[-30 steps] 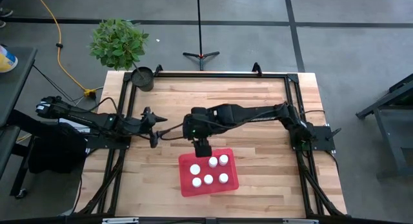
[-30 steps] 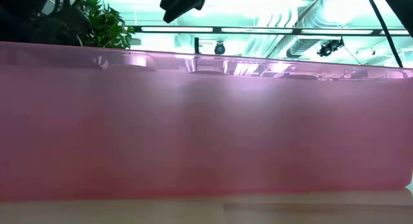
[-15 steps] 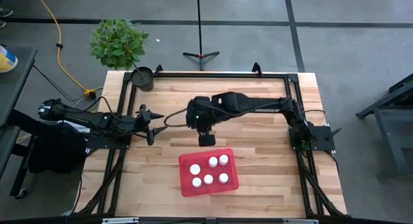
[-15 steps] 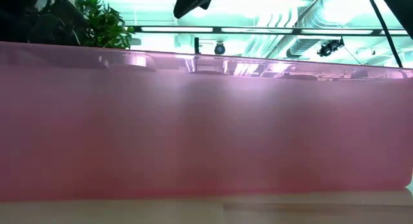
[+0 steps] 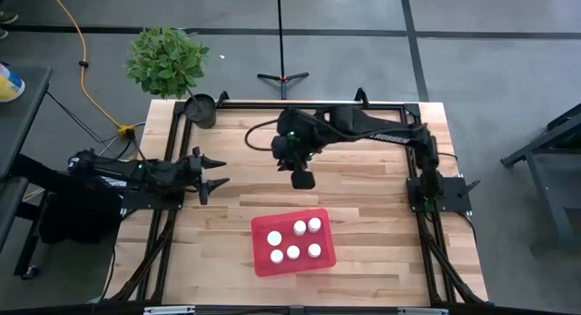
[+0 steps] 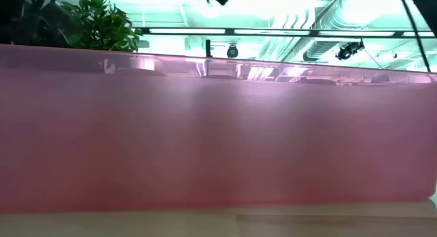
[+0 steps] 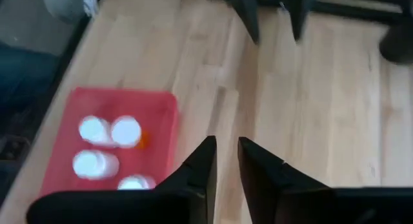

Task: Pick and place pill bottles into a basket
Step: Return to Home Position

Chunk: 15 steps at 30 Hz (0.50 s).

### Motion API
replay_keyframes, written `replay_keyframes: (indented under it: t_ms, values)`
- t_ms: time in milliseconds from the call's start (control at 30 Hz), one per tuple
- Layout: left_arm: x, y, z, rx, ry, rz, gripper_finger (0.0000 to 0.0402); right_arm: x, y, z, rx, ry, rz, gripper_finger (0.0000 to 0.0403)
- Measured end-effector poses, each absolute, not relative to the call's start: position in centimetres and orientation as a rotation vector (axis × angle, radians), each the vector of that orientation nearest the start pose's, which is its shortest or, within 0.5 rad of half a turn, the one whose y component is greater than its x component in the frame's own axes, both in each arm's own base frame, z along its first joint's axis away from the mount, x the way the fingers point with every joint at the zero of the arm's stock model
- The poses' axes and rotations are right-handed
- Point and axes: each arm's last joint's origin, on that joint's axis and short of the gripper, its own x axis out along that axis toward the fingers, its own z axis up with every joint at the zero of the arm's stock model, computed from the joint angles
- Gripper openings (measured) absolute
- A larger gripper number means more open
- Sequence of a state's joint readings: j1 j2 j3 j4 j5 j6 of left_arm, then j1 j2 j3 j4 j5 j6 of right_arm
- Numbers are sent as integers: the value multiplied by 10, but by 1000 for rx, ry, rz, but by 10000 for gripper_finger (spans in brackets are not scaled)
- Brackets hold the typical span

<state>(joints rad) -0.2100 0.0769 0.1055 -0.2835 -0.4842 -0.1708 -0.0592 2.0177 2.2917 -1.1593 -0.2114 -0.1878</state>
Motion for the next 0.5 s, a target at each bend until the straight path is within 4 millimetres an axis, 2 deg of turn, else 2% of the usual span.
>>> replay_keyframes:
  t_ms: [100,200,333,500]
  values:
    - [86,-5,170,-77,206,287,298,397,-27,393,-43,861,196,49]
    - [84,-4,168,-73,221,288,298,368,-34,392,-21,794,163,44]
    - [84,-4,169,-73,218,287,299,313,-40,383,16,628,91,46]
    - [85,-4,171,-55,197,284,298,245,-35,360,37,434,50,53]
